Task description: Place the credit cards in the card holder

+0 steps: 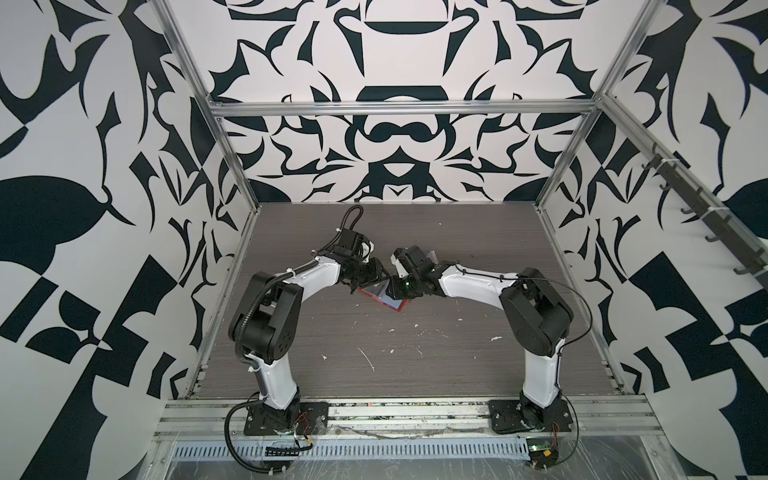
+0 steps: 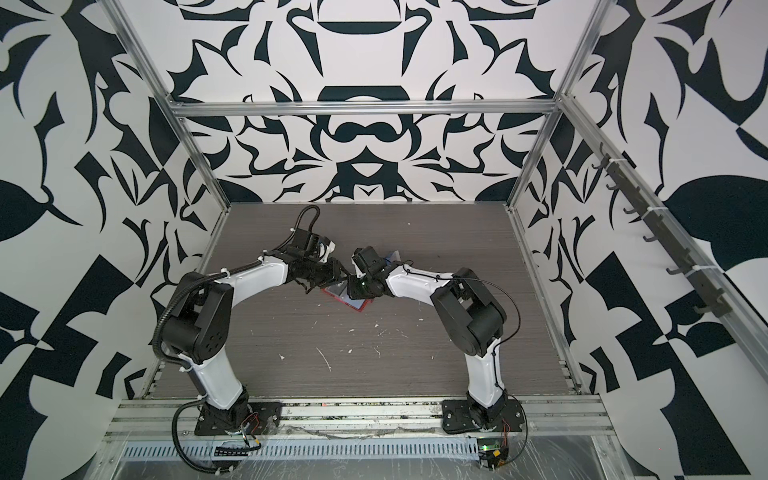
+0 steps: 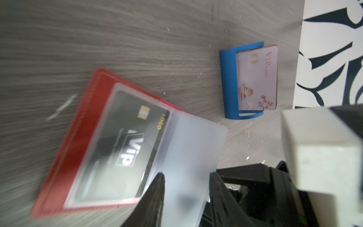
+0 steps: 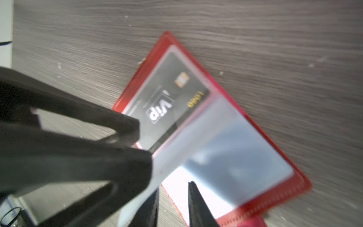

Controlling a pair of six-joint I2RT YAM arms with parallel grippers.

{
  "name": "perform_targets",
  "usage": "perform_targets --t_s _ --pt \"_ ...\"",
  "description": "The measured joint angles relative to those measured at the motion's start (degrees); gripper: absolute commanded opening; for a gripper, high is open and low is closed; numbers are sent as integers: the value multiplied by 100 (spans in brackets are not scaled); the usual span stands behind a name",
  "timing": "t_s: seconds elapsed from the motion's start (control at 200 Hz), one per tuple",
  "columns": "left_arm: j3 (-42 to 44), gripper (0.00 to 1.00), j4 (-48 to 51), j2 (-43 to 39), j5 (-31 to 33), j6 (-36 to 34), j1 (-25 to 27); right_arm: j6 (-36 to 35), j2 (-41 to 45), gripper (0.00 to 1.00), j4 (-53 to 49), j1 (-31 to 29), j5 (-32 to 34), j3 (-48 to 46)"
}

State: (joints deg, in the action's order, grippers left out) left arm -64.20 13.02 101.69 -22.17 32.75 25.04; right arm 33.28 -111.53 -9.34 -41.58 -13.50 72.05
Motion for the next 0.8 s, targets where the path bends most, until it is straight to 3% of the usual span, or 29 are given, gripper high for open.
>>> perform_targets --t_s 0.28,0.565,0.8 --pt "197 42 79 -321 592 -120 0 0 -306 40 120 0 -129 118" --pt "201 47 186 -321 1056 -195 -13 -11 -308 56 -7 -2 155 216" --pt "413 51 151 -341 1305 -122 -170 -33 -487 54 -153 -2 304 498"
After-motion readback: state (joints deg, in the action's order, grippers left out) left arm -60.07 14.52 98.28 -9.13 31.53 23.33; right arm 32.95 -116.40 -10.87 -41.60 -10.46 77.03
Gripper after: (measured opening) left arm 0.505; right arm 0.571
